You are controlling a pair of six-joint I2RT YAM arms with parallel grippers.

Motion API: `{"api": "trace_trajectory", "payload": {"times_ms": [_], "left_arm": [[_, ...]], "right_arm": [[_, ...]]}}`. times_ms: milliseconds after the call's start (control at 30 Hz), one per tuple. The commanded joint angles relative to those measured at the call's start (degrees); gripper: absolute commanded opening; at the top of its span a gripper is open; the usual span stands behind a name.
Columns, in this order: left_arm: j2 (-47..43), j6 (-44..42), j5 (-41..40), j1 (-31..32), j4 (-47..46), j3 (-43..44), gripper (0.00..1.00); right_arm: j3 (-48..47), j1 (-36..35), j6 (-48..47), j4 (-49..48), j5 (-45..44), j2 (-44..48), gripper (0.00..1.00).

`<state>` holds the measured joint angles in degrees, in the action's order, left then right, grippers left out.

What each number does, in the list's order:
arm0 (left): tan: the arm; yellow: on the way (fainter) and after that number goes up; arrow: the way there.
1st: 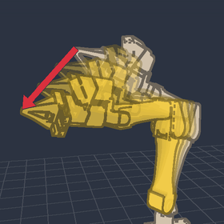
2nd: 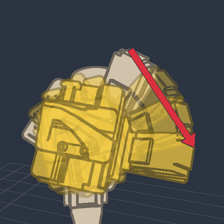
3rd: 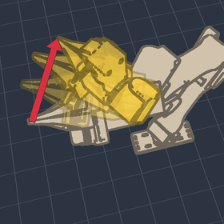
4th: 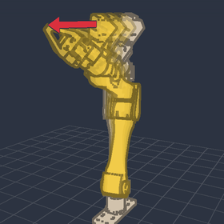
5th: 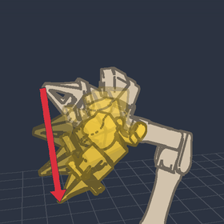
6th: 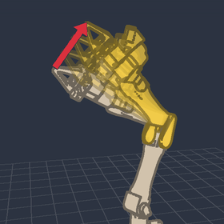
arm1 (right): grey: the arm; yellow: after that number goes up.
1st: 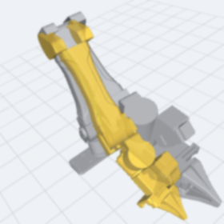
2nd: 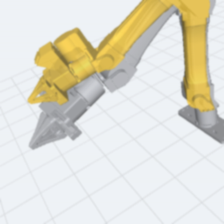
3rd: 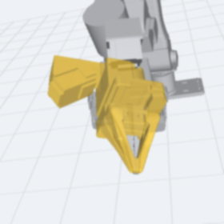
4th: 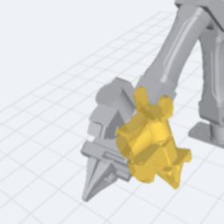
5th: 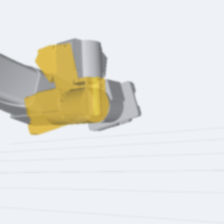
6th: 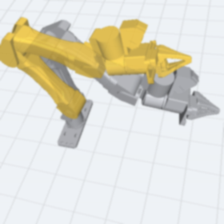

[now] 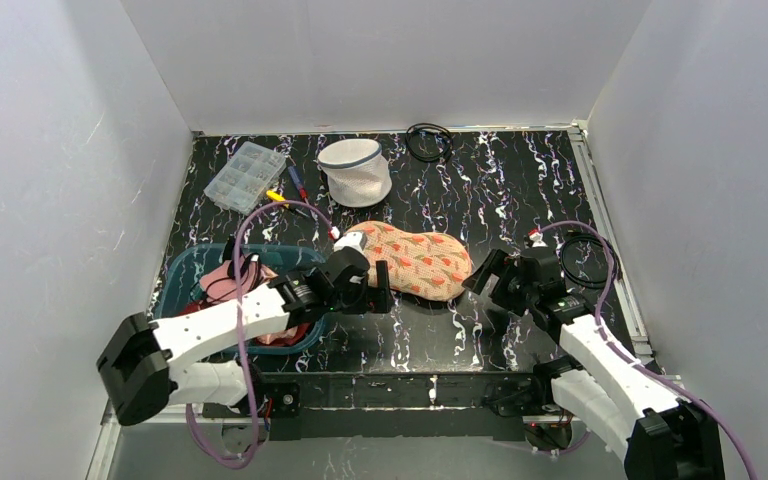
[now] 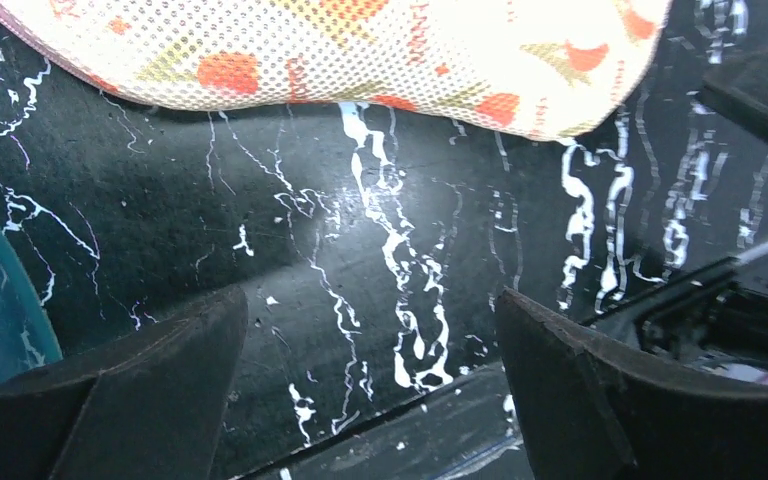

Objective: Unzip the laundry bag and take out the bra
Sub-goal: Adjust the laundry bag at the center of the board.

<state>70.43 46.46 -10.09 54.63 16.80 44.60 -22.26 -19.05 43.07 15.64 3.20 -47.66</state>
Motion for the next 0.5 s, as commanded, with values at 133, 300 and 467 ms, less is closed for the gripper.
{"api": "trace_trajectory", "payload": {"times_ms": [133,300,467], "left_arm": [[-11.9,0.6,2.8,0.6,-0.1,-4.0,0.98],[-15.1,1.9,4.3,1.4,-3.8,-7.3,0.98],[-15.6,1.7,4.0,2.4,-4.6,-8.2,0.98]], "right_arm": [[0.8,2.0,-2.2,-12.4,9.1,-0.2,0.99],[2.3,3.6,-0.7,-19.5,12.3,-2.3,0.99],[3.0,5.5,0.0,-23.6,14.1,-5.4,0.97]]}}
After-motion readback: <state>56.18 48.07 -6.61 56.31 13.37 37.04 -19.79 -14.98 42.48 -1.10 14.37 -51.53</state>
